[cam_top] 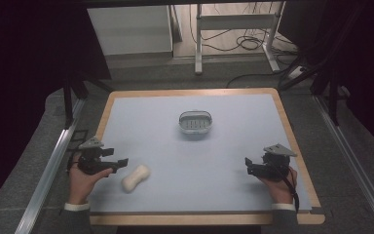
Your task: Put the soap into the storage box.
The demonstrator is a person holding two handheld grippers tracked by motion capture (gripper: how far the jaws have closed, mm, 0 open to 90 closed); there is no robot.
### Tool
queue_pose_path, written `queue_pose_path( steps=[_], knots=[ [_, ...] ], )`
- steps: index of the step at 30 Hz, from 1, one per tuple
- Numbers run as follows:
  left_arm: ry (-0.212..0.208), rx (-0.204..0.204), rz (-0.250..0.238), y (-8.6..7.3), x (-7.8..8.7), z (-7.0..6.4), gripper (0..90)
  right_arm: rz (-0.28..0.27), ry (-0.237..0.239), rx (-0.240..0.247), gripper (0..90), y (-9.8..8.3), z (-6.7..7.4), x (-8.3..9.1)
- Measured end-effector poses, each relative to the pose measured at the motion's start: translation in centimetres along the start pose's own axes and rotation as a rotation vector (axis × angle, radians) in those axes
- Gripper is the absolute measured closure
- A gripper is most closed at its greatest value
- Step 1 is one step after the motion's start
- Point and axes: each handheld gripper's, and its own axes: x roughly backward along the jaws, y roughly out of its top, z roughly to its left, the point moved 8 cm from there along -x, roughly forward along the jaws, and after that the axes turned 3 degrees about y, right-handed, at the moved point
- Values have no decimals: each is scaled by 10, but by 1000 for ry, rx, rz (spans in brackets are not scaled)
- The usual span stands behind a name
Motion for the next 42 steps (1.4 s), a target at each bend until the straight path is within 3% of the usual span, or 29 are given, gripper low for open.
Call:
queue_pose_path(
  steps=[4,8,14,24,28,34,36,40,42],
  knots=[
    [24,8,1,-3,2,2,175,-9,14,26,50,-2,1,1],
    [48,5,5,-5,2,2,177,-12,46,22,54,-1,2,-1],
    [60,-8,6,-6,0,2,176,-16,49,8,59,-2,-4,0],
    [49,-27,22,-8,-4,-4,168,-45,35,-2,69,1,-11,7],
    [53,-33,28,-7,-1,-5,166,-49,34,14,75,2,-9,9],
    [24,-46,34,-4,6,-14,177,-36,17,6,78,-2,-11,9],
    [17,-52,45,-3,7,-17,184,-39,17,18,78,-1,-10,10],
    [18,-79,113,1,7,-22,185,-33,23,20,81,-3,-8,10],
    [12,-76,115,3,8,-24,185,-30,24,27,81,-3,-8,10]
  ],
)
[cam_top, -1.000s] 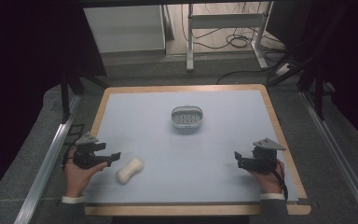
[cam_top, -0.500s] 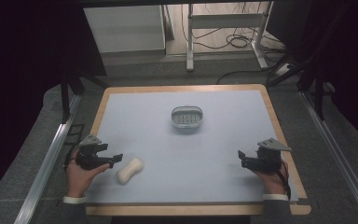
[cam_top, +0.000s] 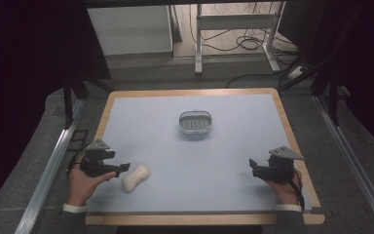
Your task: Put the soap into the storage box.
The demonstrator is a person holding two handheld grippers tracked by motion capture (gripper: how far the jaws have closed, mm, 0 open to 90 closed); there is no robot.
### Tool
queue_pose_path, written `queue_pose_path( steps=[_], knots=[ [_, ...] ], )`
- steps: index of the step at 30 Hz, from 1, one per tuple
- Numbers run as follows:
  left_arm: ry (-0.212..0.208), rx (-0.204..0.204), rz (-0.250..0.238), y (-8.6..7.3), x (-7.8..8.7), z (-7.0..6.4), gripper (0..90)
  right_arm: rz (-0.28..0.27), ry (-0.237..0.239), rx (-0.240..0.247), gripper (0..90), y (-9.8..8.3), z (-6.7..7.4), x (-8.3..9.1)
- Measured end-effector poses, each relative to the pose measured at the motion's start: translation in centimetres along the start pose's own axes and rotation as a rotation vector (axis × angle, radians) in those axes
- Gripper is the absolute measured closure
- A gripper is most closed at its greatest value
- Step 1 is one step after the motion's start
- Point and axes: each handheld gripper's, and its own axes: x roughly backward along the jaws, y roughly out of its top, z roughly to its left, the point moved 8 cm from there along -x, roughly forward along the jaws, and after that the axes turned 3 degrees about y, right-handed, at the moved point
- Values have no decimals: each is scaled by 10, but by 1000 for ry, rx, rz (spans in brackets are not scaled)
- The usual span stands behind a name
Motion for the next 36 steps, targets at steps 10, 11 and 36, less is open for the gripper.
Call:
queue_pose_path(
  steps=[10,11,36],
  knots=[
    [0,-9,62,-1,4,-10,185,-4,5,2,81,1,1,4],
    [-2,-8,63,-1,4,-11,186,-2,6,3,81,0,2,4],
    [-18,-89,249,-15,-27,-40,311,21,-2,15,81,-3,5,-3]
  ],
)
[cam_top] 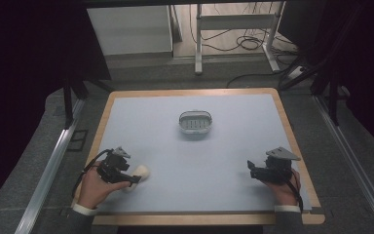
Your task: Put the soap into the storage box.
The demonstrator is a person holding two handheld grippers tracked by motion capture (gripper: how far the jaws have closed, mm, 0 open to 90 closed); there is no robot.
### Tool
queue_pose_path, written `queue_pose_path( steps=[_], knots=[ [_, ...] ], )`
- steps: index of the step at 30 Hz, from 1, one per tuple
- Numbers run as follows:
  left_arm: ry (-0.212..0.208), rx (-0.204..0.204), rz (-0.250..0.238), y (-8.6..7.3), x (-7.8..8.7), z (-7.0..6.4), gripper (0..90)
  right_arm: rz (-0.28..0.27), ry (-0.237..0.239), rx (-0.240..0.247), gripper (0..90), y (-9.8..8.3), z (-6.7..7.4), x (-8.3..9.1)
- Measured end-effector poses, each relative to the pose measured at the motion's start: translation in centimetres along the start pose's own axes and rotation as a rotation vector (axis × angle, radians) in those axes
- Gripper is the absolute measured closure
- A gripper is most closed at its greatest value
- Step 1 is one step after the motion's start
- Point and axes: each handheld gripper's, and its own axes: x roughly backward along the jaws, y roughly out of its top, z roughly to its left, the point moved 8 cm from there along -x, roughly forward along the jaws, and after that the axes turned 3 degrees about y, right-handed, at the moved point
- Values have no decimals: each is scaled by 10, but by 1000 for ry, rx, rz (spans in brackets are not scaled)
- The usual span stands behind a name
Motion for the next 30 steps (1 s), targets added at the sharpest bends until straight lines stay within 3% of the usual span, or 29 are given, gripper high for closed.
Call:
queue_pose_path(
  steps=[8,16,21,30],
  knots=[
    [-13,2,62,-5,-12,-2,336,-1,-7,2,81,0,0,0],
    [20,-3,115,-6,-23,-2,414,3,-16,6,81,0,-1,-1],
    [25,-6,125,-7,-25,-2,482,5,-26,-3,81,-1,-3,0],
    [34,-33,135,-6,-24,-2,495,10,-36,-5,81,-1,-4,-1]
  ],
)
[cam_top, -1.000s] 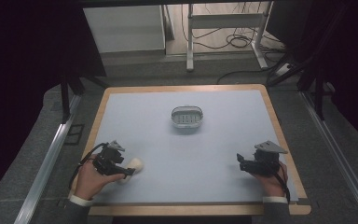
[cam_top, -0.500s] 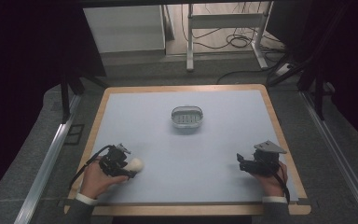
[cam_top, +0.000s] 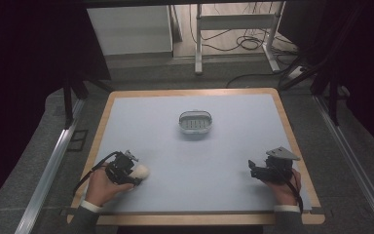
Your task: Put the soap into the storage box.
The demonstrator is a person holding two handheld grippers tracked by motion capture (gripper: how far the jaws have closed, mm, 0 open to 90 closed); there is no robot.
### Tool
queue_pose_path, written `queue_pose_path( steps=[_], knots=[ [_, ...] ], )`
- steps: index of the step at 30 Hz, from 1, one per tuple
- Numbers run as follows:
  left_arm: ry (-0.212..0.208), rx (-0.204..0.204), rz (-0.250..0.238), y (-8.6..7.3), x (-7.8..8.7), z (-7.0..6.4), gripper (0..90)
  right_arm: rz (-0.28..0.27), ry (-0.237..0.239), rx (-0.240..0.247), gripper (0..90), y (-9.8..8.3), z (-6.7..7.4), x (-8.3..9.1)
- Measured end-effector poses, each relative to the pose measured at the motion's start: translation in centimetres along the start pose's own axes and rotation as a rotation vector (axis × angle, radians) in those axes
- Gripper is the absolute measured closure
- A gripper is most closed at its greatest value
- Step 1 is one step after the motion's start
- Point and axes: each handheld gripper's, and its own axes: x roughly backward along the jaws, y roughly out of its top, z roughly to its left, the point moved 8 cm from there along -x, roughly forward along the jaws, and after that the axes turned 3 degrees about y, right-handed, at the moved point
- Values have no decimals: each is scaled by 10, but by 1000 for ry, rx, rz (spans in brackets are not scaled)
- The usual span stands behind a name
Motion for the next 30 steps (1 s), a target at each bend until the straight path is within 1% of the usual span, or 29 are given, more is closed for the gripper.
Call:
queue_pose_path(
  steps=[1,3,8,12,17,18,19,23,25,30],
  knots=[
    [1,-4,3,0,1,1,495,0,0,0,81,0,0,0],
    [4,0,-9,2,4,4,495,-1,-2,-1,81,0,0,0],
    [-5,5,-32,5,12,7,495,-1,-2,-1,81,0,0,0],
    [-16,0,-51,10,20,9,495,2,-1,0,81,-1,1,-1],
    [-18,3,-66,14,25,12,495,5,-2,-1,81,-1,0,-2],
    [-17,5,-79,16,27,13,495,8,-2,-3,81,-2,0,-2],
    [-17,5,-79,16,27,13,495,10,-3,-4,81,-2,-1,-2],
    [-16,16,-105,19,32,16,495,8,-4,-7,81,-2,-2,-2],
    [-22,10,-92,19,34,16,495,8,-4,-9,81,-2,-2,-2],
    [-22,11,-104,23,35,17,495,11,-2,-5,81,-3,-1,-3]
  ],
)
